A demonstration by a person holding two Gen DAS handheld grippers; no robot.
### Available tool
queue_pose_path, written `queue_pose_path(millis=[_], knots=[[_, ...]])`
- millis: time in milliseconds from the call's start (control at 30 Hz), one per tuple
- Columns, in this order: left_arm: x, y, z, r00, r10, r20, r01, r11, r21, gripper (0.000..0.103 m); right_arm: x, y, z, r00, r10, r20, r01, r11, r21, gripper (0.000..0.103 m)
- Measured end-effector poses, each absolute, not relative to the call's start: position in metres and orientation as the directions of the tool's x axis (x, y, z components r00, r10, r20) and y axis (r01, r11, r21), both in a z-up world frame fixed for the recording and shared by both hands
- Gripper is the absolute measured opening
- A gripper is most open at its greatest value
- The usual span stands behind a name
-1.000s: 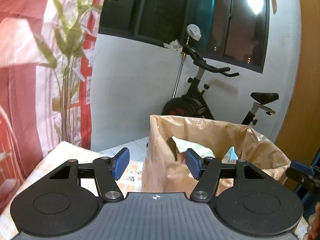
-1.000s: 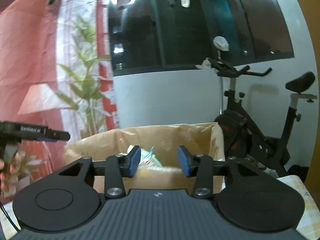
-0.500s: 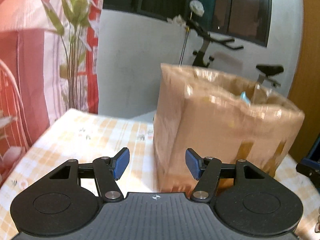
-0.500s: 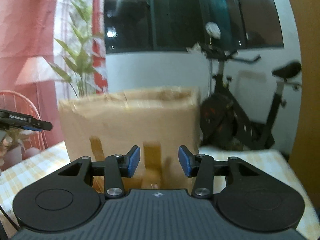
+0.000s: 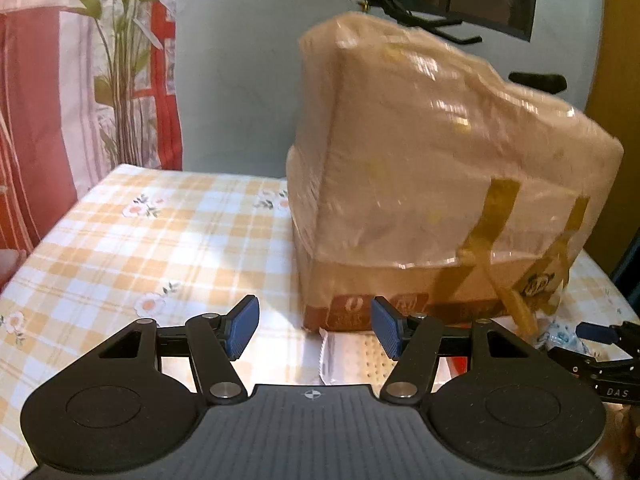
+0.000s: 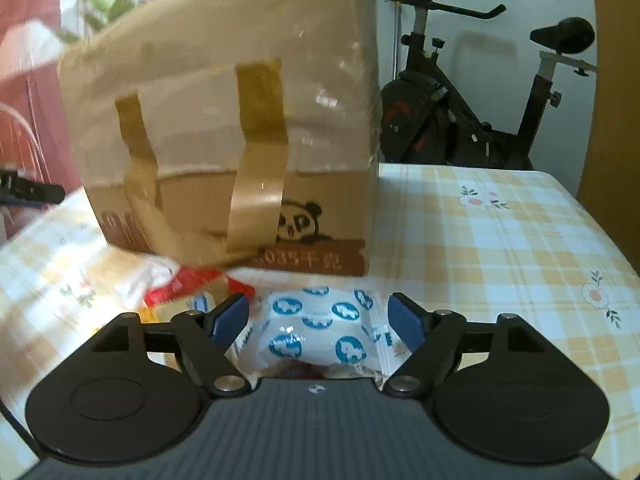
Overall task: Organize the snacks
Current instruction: 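Move both tools back down toward the blue-printed white packet, then close the right tool on the blue-printed white packet while the left tool approaches the cracker packet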
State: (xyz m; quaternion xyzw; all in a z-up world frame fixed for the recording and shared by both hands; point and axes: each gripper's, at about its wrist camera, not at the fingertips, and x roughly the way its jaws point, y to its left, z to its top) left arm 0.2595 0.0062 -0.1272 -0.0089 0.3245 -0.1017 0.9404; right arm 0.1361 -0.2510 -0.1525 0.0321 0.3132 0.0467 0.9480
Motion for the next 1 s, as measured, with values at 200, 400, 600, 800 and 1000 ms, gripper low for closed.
queue_pose_path(millis=[200, 400, 600, 800, 1000], knots=[[0.262, -0.006, -0.144, 0.733, -0.226, -0.641, 0.221, 0.971, -0.089, 0.064, 0.14, -0.247, -0.16, 0.792, 0.097, -0.603, -0.071, 0.995, 0.067, 0.078], [0.267, -0.023, -0.161, 0.693, -0.243, -0.678, 0.25, 0.964, -0.09, 0.064, 0.134, -0.252, -0.159, 0.812, 0.148, -0.565, -0.102, 0.988, 0.112, 0.062], [0.277, -0.037, -0.164, 0.678, -0.276, -0.681, 0.274, 0.955, -0.114, 0.064, 0.134, -0.252, -0.158, 0.813, 0.152, -0.562, -0.103, 0.988, 0.117, 0.062], [0.286, -0.031, -0.174, 0.677, -0.24, -0.696, 0.215, 0.969, -0.125, 0.064, 0.134, -0.252, -0.158, 0.813, 0.158, -0.56, -0.102, 0.986, 0.129, 0.062], [0.278, -0.025, -0.175, 0.674, -0.239, -0.699, 0.214, 0.969, -0.126, 0.065, 0.134, -0.252, -0.158, 0.813, 0.159, -0.561, -0.102, 0.986, 0.132, 0.062]])
